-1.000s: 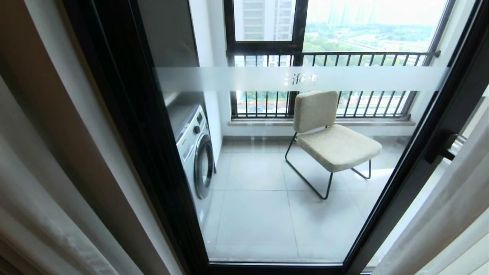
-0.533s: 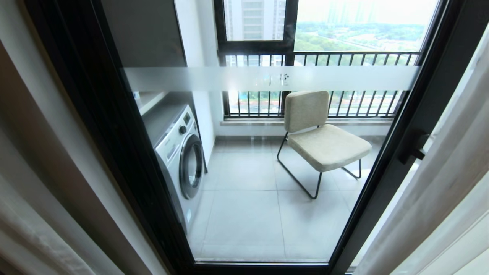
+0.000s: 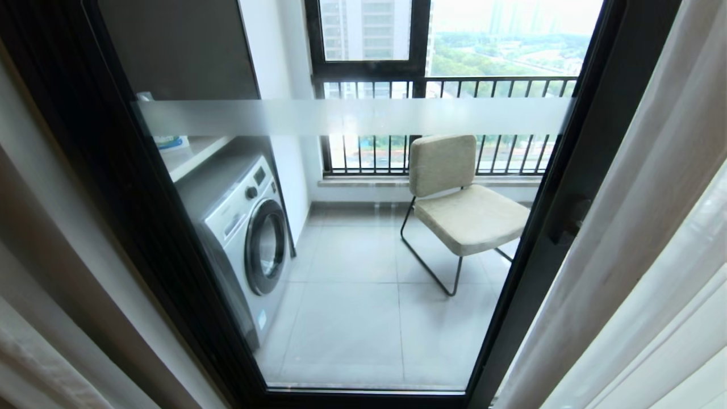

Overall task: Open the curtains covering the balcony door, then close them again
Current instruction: Pull the inner curtains open on both sides

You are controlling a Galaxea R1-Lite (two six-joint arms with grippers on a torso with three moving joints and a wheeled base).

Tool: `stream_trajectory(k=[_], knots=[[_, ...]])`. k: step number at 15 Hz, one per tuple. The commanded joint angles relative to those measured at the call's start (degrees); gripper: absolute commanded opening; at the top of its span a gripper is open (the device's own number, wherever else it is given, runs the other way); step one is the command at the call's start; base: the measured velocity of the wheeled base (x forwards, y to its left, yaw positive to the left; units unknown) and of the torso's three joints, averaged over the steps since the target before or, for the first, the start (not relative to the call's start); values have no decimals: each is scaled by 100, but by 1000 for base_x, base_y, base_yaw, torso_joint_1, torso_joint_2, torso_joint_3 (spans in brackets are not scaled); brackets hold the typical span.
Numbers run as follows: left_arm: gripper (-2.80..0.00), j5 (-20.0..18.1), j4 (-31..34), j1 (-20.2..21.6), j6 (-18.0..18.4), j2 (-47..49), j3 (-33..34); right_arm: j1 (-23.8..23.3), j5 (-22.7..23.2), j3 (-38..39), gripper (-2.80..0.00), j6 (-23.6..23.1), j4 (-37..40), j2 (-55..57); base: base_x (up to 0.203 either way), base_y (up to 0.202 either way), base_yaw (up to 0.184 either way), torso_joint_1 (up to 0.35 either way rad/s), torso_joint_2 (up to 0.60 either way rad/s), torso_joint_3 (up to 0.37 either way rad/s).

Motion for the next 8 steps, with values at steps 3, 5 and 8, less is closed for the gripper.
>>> stream_trajectory(k=[3, 5, 8], knots=[[-280, 3, 4, 1, 6, -2, 0, 0, 9, 2, -280, -14, 2, -2, 0, -190, 4, 0, 2, 1], [-280, 1, 4, 1, 6, -2, 0, 0, 9, 2, -280, -5, 2, -2, 0, -193, 4, 2, 2, 3], [-280, 3, 4, 1, -2, -2, 0, 0, 9, 2, -280, -5, 2, -2, 0, -186, 0, 1, 2, 3]])
